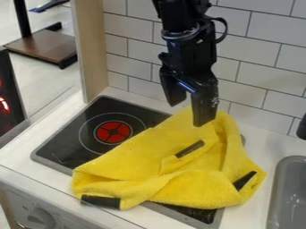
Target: Fold the cloth from bottom right to top left
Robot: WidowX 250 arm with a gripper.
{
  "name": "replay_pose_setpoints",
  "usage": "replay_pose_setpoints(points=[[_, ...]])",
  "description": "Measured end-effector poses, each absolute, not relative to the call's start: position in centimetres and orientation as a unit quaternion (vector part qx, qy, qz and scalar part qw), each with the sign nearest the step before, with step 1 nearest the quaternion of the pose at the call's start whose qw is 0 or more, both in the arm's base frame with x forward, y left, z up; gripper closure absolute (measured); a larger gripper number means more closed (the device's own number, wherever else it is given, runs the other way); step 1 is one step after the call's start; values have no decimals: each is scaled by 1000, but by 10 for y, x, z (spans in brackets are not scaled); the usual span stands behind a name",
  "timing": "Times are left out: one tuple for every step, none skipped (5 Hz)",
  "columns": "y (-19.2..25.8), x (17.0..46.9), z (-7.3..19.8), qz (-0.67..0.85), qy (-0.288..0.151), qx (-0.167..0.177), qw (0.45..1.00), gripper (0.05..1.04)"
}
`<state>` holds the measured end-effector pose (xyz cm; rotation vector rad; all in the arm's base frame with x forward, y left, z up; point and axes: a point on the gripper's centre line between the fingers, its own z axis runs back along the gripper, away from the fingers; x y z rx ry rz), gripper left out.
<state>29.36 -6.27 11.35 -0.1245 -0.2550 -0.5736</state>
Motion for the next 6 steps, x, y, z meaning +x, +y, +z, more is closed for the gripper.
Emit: replay_pose_setpoints(points=[[-64,291,107,-280,-114,-64,951,85],[-80,285,102,-287,-101,-59,951,85],[-115,271,96,-244,-94,-38,965,85],[-142,263,81,-236,-65,-19,969,85],[-165,267,59,-228,-44,-27,972,85],[-175,269,41,-231,-37,-13,972,85]])
